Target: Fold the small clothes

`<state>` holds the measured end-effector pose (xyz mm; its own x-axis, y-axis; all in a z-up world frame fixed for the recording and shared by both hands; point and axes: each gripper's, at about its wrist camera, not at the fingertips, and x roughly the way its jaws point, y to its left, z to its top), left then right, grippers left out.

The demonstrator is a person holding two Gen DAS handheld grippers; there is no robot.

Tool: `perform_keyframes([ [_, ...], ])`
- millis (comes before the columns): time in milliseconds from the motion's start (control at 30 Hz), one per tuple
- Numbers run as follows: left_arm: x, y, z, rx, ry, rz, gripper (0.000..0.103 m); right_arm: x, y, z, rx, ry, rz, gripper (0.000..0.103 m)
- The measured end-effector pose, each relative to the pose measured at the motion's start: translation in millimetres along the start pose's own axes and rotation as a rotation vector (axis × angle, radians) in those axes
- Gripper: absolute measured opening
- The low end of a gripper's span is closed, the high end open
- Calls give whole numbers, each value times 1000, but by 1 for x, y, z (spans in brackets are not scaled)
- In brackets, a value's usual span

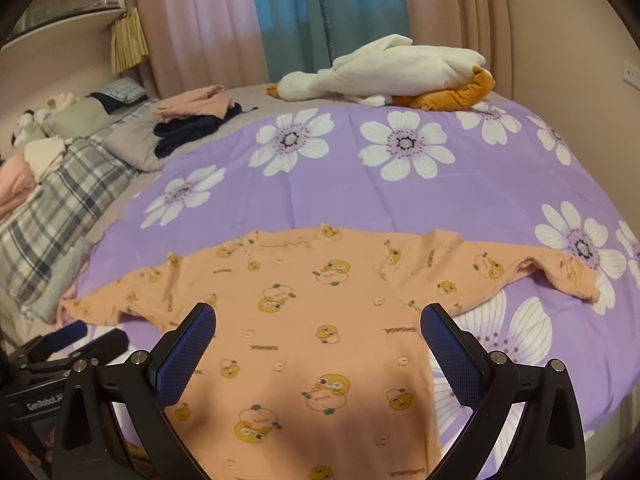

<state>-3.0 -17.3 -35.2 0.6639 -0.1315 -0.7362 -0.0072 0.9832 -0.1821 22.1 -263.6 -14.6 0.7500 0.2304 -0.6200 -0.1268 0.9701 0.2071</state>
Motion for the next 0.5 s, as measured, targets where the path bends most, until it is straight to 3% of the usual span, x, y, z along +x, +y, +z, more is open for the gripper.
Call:
perform_keyframes([
  [500, 8, 3, -1, -3, 32, -24, 100, 8, 7, 1, -17, 19, 1, 102],
])
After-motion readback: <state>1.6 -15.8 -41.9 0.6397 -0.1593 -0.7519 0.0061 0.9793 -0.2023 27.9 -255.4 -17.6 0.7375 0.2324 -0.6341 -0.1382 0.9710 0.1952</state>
